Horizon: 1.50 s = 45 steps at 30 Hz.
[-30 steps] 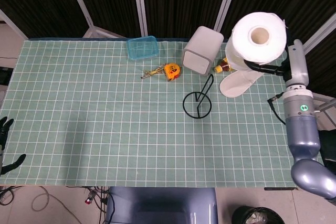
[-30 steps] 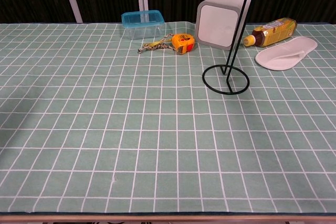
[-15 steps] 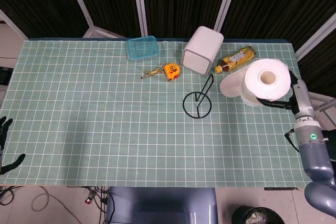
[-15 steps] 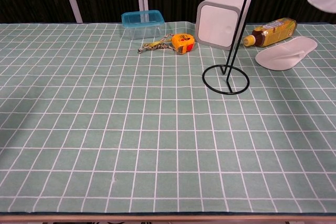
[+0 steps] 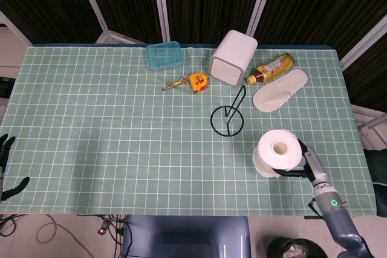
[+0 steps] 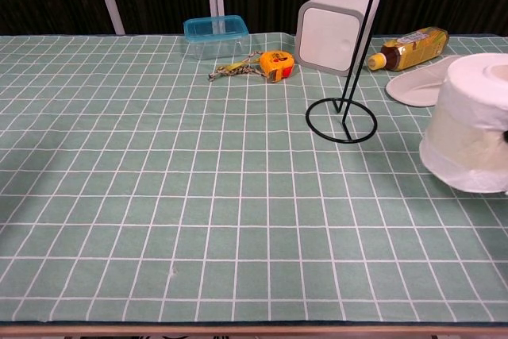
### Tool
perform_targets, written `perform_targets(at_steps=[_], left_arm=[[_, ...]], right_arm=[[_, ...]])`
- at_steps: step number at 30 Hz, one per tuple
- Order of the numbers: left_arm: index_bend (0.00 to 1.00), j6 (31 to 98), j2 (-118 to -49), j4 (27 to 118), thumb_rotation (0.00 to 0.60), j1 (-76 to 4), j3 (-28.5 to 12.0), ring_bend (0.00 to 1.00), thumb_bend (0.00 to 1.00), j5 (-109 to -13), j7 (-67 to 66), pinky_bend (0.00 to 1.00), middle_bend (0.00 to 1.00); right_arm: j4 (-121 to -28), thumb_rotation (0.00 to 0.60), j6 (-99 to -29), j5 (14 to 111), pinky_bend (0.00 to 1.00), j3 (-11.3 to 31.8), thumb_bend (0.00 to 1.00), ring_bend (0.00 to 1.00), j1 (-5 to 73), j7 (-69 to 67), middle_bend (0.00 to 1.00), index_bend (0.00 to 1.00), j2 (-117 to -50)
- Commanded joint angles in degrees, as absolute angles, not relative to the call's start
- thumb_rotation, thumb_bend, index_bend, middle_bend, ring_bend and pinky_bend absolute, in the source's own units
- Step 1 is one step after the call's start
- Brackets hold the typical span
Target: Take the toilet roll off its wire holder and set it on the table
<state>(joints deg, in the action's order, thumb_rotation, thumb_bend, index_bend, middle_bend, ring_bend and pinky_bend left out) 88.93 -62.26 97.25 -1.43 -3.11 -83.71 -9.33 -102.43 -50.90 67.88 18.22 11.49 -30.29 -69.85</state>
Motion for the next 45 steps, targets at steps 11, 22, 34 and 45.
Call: perform_targets(at_steps=[11, 22, 34, 45], left_arm=[[0.04, 88.8, -62.1, 97.1, 0.6, -1.4, -3.2, 0.0, 0.18, -83.5, -8.8, 0.02, 0.0], [0.04, 88.8, -62.2, 97.1, 0.6, -1.4, -3.3, 0.0, 0.18, -83.3, -9.0, 0.02, 0.0], [0.04, 89.0, -62.1, 97.1, 0.6, -1.3, -3.4, 0.0, 0.18, -83.2, -8.8, 0.02, 0.0], [0.04, 89.0, -62.4, 97.1, 0.6, -1.4, -3.3, 0.0, 0.18, -83.3, -9.5, 0.02, 0.0]], right_arm=[[-98.4, 0.6, -56.9, 69.8, 0.12, 15.4, 0.0, 0.3, 15.8, -25.7, 0.4, 0.55, -84.6], [-96.4, 0.6, -55.9, 67.8, 0.03, 14.7, 0.0, 0.19, 19.1, -22.8, 0.31, 0.48, -88.5], [-95.6, 0.6, -49.1, 68.9, 0.0, 11.7, 0.0, 0.0, 21.9, -25.4, 0.0, 0.0, -86.9], [-97.6, 0.6, -55.1, 77.9, 0.0, 12.1, 0.0, 0.0, 19.7, -34.5, 0.0, 0.0, -79.4]])
